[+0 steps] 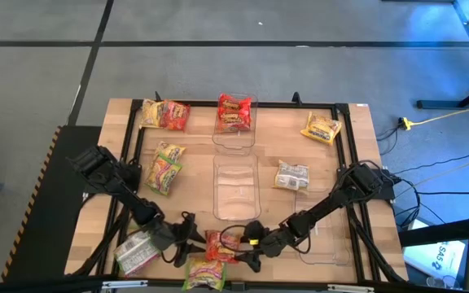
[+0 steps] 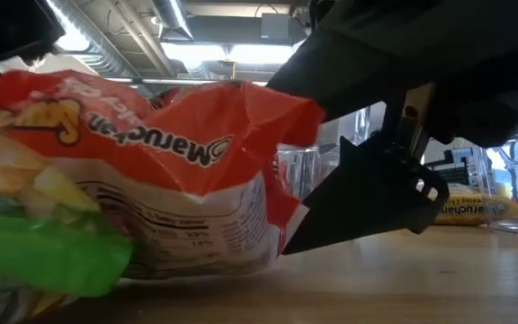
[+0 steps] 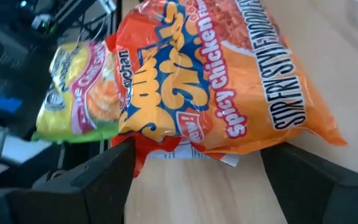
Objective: Sort Maruchan noodles
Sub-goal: Put the orange noodle pack into the top transparent bin
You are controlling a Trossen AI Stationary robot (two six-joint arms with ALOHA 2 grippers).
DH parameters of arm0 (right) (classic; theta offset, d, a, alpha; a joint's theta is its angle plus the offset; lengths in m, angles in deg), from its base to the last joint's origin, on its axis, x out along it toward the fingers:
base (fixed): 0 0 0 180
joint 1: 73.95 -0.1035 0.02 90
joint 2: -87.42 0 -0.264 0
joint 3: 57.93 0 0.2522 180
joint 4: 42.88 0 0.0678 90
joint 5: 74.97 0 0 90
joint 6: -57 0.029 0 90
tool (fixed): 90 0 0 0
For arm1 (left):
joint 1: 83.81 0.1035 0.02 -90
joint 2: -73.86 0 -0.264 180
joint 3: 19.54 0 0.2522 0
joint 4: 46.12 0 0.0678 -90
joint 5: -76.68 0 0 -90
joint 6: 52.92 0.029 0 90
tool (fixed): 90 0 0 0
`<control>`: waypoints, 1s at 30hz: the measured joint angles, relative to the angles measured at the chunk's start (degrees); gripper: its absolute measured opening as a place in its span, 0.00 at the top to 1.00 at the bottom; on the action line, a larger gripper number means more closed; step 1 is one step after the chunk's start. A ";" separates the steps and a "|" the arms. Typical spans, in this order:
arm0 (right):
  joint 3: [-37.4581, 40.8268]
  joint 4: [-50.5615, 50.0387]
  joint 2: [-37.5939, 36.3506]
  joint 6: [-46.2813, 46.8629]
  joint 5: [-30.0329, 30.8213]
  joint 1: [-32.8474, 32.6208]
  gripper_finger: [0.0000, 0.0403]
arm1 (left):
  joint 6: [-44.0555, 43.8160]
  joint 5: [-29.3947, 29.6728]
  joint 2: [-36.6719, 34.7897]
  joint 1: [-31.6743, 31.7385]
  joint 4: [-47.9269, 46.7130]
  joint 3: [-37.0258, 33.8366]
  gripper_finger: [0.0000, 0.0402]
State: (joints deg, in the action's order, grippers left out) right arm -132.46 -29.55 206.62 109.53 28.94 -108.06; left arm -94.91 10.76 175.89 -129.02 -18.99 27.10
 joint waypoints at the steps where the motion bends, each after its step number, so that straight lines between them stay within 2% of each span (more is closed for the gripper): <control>1: 0.00 0.02 0.00 -0.30 -0.75 0.00 0.21 | -0.37 -0.03 -0.42 -0.31 -0.52 0.00 0.67; 9: -0.08 -1.59 -1.83 -2.54 -3.10 -0.02 0.21 | -2.64 0.45 -5.77 -1.81 -7.13 0.04 0.67; 19: -0.08 -9.05 -4.66 -2.71 -4.02 0.00 0.21 | -4.21 0.69 -6.42 -2.49 -9.60 0.02 0.67; 25: -0.05 -9.76 -4.18 4.32 -3.99 0.00 0.21 | -4.17 1.76 -6.42 -2.49 -10.14 0.02 0.67; 30: -0.04 -10.27 -3.54 18.82 -3.91 0.00 0.21 | -3.47 2.00 -6.42 -2.49 -11.74 0.02 0.67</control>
State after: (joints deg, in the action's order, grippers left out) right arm -132.50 -39.82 203.08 128.35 25.03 -108.06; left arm -98.38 12.76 169.47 -131.51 -30.72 27.13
